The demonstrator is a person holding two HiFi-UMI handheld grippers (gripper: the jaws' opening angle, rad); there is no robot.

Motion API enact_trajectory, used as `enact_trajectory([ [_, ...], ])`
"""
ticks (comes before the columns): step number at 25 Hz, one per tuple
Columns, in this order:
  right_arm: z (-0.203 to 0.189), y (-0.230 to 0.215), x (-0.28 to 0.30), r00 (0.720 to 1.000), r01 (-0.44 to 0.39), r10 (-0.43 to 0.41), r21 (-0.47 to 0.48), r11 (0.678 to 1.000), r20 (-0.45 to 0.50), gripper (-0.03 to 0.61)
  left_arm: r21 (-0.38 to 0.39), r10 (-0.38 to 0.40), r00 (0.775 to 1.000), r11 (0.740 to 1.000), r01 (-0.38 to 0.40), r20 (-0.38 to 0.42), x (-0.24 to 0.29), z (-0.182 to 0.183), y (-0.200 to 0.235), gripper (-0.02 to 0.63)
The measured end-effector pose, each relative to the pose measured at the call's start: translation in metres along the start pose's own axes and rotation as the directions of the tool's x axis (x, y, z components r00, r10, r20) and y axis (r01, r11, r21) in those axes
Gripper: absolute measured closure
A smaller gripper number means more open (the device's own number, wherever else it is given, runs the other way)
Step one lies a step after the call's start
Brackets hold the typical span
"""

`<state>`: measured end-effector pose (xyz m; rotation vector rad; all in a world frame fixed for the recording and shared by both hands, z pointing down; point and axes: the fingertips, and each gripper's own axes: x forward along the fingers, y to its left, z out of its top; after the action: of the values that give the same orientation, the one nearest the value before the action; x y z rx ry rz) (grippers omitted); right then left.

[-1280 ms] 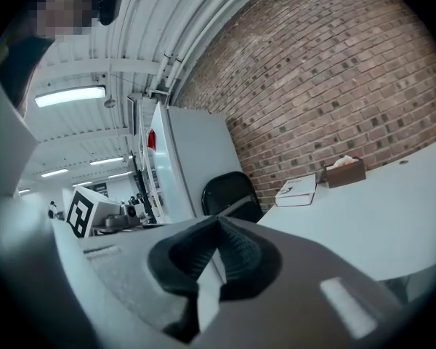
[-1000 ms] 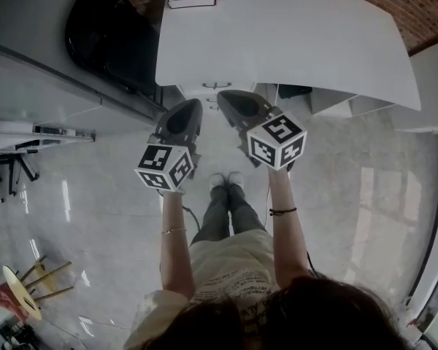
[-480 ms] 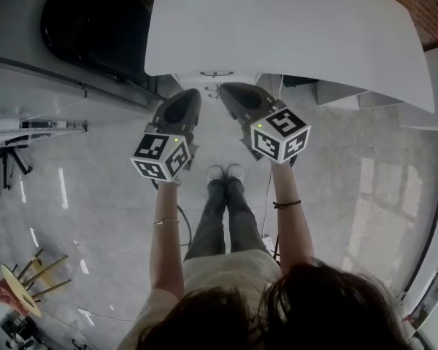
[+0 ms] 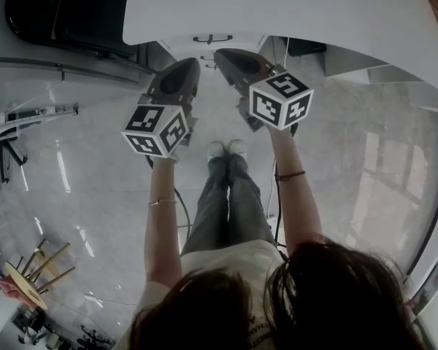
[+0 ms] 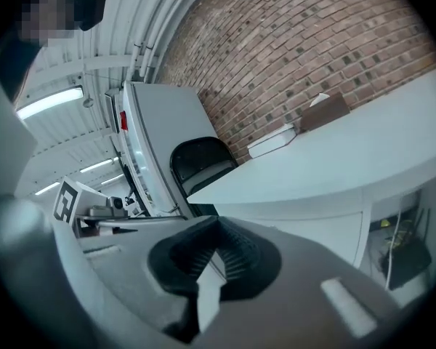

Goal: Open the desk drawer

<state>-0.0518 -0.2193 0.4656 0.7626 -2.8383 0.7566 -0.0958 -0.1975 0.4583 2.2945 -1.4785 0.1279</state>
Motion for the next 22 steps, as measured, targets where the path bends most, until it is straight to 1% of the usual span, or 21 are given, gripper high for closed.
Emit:
enact_trajectory([
  [7, -0.037, -0.026, 0.014, 1.000, 0.016, -0.018, 0.082, 0.997, 0.020, 0.575, -0.021, 0.011, 1.000, 1.000, -0.011, -0.004, 0.008, -0.039, 0.017, 0.615],
  [11, -0.053, -0.040, 0.022, 0.999, 0.011, -0.017, 0.163, 0.987, 0.037, 0.577, -0.053, -0.009, 1.000, 0.999, 0.010, 0.012, 0.015, -0.053, 0.027, 0.615],
  [13, -0.060, -0.049, 0.026, 0.999, 0.011, -0.022, 0.211, 0.977, 0.048, 0.575, -0.066, -0.013, 1.000, 0.998, 0.014, 0.014, 0.019, -0.058, 0.031, 0.615],
  [16, -0.070, -0.063, 0.031, 0.998, 0.012, -0.030, 0.278, 0.961, 0.058, 0.575, -0.065, -0.007, 1.000, 0.998, 0.007, 0.006, 0.025, -0.067, 0.033, 0.615],
  [22, -0.088, -0.093, 0.046, 0.995, 0.024, -0.062, 0.412, 0.911, 0.079, 0.575, -0.069, 0.012, 1.000, 0.998, -0.011, 0.010, 0.033, -0.082, 0.045, 0.615],
])
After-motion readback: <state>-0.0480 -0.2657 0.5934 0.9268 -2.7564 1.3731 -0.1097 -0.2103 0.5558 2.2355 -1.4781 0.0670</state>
